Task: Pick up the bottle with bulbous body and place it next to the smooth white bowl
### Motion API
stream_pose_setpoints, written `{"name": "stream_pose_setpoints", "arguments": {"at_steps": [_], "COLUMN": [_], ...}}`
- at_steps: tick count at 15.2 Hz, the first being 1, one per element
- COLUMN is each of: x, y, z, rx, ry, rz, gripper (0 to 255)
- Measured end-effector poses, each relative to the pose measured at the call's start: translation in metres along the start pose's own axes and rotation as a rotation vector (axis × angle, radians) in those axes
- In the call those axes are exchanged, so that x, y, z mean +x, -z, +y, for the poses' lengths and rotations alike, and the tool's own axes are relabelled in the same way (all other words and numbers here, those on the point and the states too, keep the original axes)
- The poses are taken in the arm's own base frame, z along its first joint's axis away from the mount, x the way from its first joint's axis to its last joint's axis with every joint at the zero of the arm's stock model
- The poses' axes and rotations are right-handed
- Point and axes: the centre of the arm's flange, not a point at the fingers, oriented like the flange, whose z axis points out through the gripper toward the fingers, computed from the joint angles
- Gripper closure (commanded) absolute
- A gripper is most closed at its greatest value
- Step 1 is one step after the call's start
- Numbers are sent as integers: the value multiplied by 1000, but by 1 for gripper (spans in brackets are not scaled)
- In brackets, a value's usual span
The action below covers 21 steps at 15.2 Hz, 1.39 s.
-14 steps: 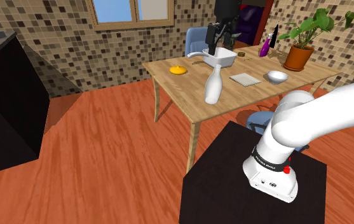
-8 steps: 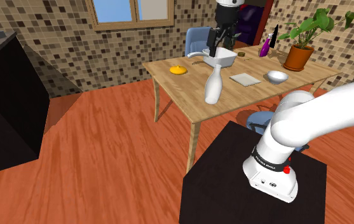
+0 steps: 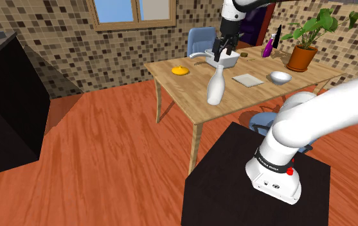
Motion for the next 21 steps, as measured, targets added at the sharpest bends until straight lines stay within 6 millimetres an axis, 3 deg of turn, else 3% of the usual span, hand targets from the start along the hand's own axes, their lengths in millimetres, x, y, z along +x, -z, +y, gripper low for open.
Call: {"name": "stream_pose_setpoints", "arguments": {"at_steps": [14,17,21], "x": [52,56,56], "y": [-115,-132,-155], "z": [143,153,151], "rx": [75,78,78], "ry": [-50,-52,-53], "rz": [1,2,2], "gripper": [0,0,0]}}
